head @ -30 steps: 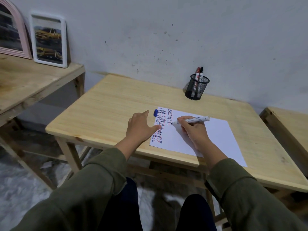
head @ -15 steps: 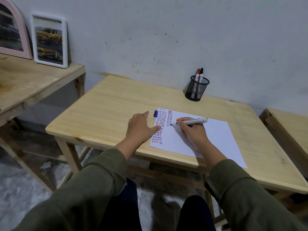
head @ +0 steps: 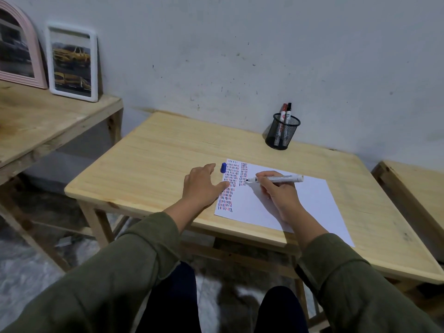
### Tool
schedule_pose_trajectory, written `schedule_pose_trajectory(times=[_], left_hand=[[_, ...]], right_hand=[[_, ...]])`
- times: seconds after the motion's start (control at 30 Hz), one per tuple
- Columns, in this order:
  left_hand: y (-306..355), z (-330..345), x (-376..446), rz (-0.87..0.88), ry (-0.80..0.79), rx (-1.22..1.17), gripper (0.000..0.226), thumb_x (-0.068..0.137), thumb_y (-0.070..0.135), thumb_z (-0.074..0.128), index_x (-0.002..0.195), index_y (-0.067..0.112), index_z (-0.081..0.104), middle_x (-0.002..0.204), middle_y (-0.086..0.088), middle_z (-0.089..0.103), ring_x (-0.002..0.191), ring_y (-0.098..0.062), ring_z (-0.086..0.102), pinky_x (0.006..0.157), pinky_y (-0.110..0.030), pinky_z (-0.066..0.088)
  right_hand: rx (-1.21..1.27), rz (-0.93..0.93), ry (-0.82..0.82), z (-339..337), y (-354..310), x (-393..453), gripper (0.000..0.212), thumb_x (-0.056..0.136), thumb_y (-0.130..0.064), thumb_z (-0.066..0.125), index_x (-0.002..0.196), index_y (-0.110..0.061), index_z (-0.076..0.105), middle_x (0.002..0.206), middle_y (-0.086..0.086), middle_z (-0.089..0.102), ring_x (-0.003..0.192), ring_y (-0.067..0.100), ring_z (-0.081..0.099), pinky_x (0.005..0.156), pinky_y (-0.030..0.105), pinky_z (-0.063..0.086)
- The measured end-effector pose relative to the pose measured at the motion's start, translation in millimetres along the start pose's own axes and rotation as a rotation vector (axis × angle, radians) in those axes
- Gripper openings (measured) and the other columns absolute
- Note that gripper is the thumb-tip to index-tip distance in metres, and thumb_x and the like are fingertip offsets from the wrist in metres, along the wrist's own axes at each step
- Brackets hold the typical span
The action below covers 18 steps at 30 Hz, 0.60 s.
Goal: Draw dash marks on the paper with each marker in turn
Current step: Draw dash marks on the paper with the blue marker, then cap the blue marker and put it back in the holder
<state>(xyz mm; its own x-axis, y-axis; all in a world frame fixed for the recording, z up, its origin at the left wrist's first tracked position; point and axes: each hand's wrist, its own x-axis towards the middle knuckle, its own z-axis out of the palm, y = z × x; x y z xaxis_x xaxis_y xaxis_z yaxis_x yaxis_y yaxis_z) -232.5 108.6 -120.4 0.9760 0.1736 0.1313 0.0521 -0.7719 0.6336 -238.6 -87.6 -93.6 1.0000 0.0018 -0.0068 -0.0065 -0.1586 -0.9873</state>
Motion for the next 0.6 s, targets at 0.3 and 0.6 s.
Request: schedule_pose_trajectory(times=[0.3,0.6], left_hand=[[21.9,-2.6,20.5,0.042,0.023,0.014,0.043,0.094,0.030,0.050,0.137,0.032,0.046,0.129,-0.002,0.061,0.129,-0.022,0.043,0.101,-0.039,0.033],[31.3,5.9,37.7,-0.025,0.056,-0.226,0.022,0.092,0.018,0.052,0.094,0.025,0.072,0.098,0.001,0.073,0.094,-0.018,0.062,0.085,-0.031,0.047]], right_hand=[[0.089,-0.011,-0.077,-7.6,-10.1,7.9,0.016,0.087,-0.018,0.065,0.099,-0.027,0.072,0.081,0.005,0.067,0.072,0.015,0.058,0.064,0.025,0.045],[0.145,-0.096,-0.091,-12.1,-32.7,25.0,0.011,0.086,-0.017,0.065,0.092,-0.020,0.074,0.076,0.005,0.067,0.069,0.017,0.058,0.063,0.027,0.042]])
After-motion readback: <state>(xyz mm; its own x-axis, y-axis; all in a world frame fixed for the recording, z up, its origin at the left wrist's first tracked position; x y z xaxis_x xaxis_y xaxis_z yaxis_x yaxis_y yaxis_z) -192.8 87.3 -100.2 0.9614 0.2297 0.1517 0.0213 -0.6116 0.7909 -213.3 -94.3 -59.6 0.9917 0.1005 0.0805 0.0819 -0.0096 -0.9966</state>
